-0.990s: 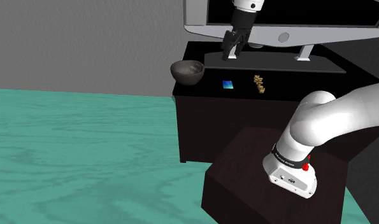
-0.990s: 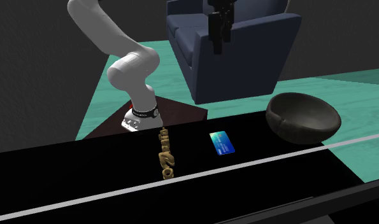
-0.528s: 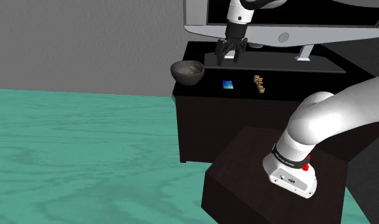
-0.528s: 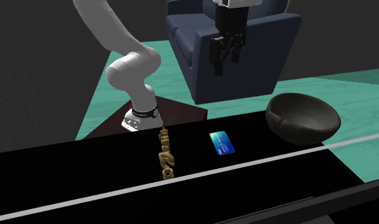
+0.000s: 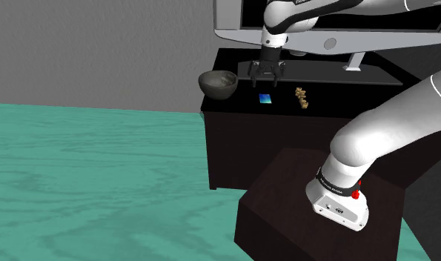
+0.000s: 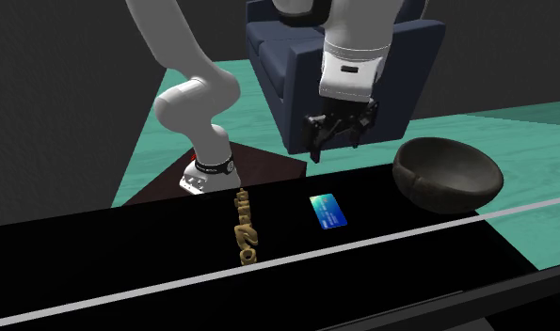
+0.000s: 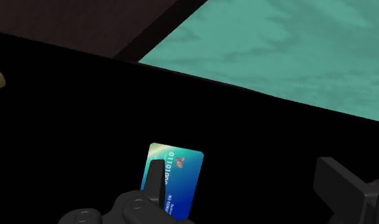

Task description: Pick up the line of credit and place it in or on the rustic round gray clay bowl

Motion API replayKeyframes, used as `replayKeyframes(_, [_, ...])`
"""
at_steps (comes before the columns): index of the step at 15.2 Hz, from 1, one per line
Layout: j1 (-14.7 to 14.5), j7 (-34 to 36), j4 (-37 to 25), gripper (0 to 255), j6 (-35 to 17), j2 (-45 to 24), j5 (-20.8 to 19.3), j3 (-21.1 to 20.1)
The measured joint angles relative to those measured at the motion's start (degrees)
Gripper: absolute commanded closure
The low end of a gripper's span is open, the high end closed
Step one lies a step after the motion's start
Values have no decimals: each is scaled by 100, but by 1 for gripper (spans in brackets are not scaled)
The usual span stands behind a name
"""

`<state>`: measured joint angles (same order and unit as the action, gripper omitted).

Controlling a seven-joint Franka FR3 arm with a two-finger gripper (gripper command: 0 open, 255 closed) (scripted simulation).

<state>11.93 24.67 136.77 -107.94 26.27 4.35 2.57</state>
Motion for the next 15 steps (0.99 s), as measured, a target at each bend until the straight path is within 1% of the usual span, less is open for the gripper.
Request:
replayKeyframes(3, [268, 480, 109, 0, -260, -378, 22, 125])
replayKeyframes(5, [365, 691, 164, 0, -395, -547, 45, 169])
replayKeyframes(12, [375, 738, 561, 0, -953, -737, 94, 169])
replayKeyframes(15, [372, 738, 616, 0, -1012, -740, 98, 166])
